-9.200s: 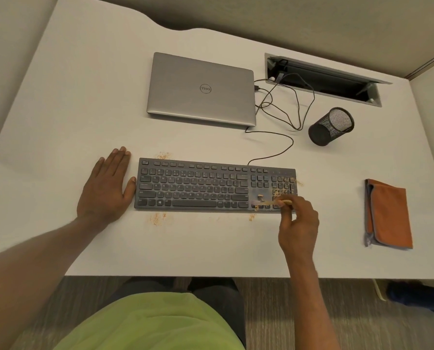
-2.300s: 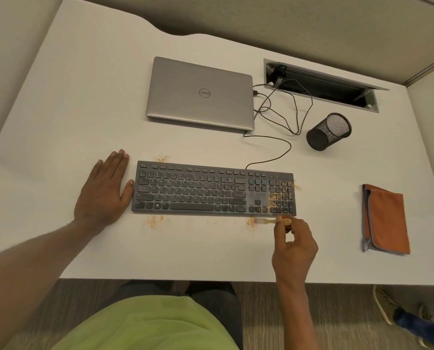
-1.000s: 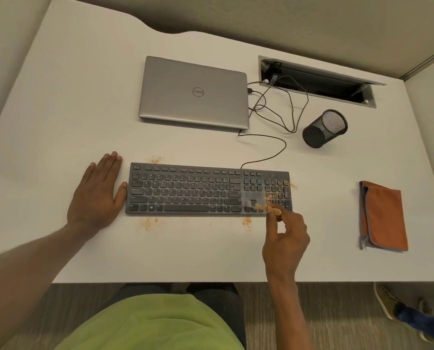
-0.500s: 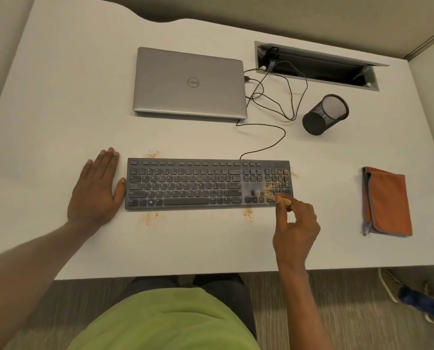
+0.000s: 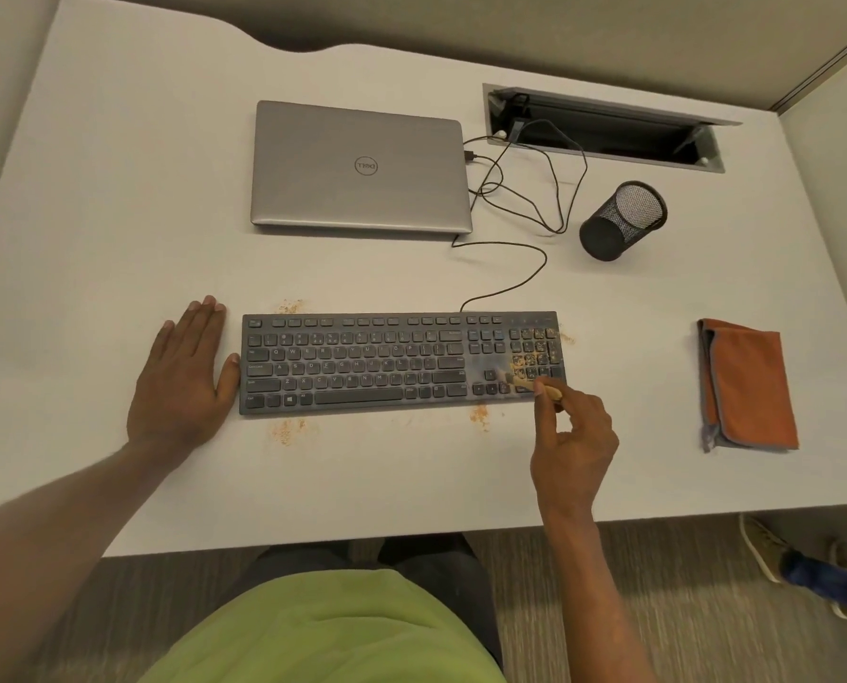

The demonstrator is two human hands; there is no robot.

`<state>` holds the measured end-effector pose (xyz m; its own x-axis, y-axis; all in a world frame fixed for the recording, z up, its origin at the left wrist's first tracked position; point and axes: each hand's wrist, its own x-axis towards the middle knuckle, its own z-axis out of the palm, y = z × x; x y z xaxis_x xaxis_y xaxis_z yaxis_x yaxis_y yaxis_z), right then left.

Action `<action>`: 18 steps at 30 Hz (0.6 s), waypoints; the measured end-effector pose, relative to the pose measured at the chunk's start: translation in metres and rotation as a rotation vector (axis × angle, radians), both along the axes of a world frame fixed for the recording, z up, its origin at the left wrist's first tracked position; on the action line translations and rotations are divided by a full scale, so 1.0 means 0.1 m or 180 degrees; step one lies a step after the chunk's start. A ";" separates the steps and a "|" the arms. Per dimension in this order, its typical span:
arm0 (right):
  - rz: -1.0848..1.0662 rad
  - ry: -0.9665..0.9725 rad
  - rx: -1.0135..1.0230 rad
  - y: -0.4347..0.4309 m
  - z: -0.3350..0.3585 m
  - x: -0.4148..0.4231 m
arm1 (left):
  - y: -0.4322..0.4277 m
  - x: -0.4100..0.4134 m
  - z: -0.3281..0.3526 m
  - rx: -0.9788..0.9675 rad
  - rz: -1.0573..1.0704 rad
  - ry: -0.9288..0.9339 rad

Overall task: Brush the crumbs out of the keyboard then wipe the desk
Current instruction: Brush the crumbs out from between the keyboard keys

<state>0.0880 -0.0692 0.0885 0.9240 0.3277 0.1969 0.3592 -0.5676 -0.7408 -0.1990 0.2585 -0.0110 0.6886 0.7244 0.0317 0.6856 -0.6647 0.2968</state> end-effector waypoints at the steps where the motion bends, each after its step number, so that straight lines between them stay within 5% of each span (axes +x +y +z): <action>1: 0.0015 -0.0010 -0.0047 -0.02 -0.02 -0.02 | 0.00 0.00 0.00 0.0004 -0.0002 -0.0008; 11: -0.0116 0.0043 0.0246 -0.04 0.03 -0.05 | 0.01 -0.01 -0.02 -0.0021 0.0001 -0.0023; 18: 0.0130 -0.0089 -0.0104 -0.14 0.01 -0.15 | 0.01 -0.01 -0.02 -0.0072 0.0024 -0.0020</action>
<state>0.0730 -0.0831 0.0894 0.9040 0.3716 0.2112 0.4029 -0.5758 -0.7115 -0.2000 0.2594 -0.0131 0.6829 0.7302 0.0195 0.6887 -0.6525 0.3161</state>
